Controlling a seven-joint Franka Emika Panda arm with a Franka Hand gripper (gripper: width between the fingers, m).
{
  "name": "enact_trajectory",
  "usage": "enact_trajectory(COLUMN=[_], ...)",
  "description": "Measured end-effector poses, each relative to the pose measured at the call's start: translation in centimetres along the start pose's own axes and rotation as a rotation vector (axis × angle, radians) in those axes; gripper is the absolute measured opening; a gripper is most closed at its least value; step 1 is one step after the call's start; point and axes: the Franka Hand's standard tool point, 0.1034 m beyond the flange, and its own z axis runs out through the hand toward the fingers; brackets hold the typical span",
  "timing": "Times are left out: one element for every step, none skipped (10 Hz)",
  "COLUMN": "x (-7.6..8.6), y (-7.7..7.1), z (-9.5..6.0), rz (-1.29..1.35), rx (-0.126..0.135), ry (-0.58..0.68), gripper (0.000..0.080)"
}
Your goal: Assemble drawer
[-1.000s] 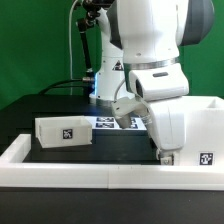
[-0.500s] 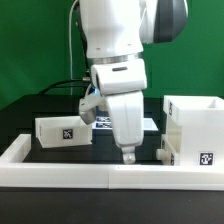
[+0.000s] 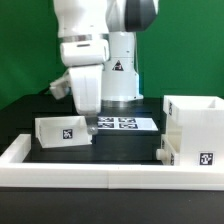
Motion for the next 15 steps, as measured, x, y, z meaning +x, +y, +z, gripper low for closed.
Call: enact_trajectory(x=[-0.7,-0.8,-0.7,-0.7,-0.7,-0.7,-0.7,-0.7,-0.6,-0.7,-0.7,-0.6,-0.7,-0.8,-1.1], y=[-1.1,-1.5,-1.6,-1.7,-1.7,-1.7,-1.7,-1.7,-1.7,-1.7,-2.2,-3.0,-3.6,-4.3,-5.3], z=[-0.6,-1.2,-1.4,-1.2,-1.1,-1.1,-1.1,-1.1,-1.1,-1.2,-1.6,-1.6,-1.6,-1.6,-1.4], rz=[0.020,0.052,0.075,0.074,0.123,0.186,0.256,0.333,0.397,0.487,0.617,0.700,0.763,0.863,0.939], rx=[0.002,0.003,0.003,0.007,0.008,0.008,0.007,0.007,0.006,0.001,-0.029,-0.031,-0.033,-0.041,-0.048], ry=[-0.008,-0.013,-0.016,-0.014,-0.013,-0.012,-0.012,-0.012,-0.011,-0.011,-0.008,-0.006,-0.006,0.000,0.005], gripper=[0.0648,0.0648,0.0648,0.0648,0.0648,0.0648,0.0648,0.0648,0.0648,0.0648,0.0648,0.0648,0.0648,0.0648,0.0648])
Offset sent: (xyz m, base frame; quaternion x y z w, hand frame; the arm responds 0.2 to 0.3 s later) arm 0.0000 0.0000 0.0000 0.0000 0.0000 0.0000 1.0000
